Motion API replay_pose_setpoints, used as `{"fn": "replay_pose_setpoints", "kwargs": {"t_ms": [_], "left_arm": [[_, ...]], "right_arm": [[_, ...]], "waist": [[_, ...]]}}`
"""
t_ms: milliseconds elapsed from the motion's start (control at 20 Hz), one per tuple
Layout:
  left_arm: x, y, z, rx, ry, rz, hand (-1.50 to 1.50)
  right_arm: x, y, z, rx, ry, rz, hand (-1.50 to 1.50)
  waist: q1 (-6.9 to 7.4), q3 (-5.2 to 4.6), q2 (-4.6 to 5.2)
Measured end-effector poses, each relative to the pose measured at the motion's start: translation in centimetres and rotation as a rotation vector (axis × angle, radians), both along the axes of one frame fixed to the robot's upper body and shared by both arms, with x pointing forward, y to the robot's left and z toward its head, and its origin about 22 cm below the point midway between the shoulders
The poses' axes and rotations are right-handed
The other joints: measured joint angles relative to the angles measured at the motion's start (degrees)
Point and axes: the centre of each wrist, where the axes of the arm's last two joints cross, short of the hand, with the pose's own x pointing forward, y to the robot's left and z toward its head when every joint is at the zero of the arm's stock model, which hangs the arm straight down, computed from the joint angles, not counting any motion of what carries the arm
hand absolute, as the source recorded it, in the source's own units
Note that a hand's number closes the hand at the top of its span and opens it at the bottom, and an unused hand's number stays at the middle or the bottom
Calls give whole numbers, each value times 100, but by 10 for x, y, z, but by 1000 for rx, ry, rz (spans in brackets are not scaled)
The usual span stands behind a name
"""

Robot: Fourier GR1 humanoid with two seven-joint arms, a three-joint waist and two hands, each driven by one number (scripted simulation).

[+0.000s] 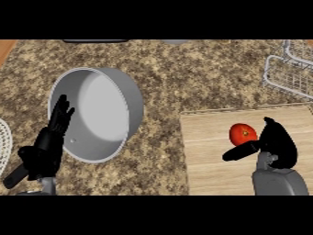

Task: Pick the tomato from the tray and place it in the tiered basket

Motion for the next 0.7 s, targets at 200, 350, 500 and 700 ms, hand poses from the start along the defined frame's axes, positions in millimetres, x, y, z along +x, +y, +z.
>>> {"fn": "replay_pose_setpoints", "kwargs": {"t_ms": [200,350,500,700], "left_arm": [[-2,-1,-1,0,-8,2,0],[-3,0,-3,-2,-12,2,0],[0,1,-2,2,-8,9,0],[-1,-1,-3,-1,-7,3,0]], "right_arm": [[2,-1,0,-23,-4,4,150],[1,1,-1,-34,-13,22,150],[3,2,-2,-70,-16,47,150],[9,7,-2,-135,-21,72,150]], "waist": [[-8,-24,-29],[-18,-32,-45],[-30,-42,-48],[-1,-42,-53]]}}
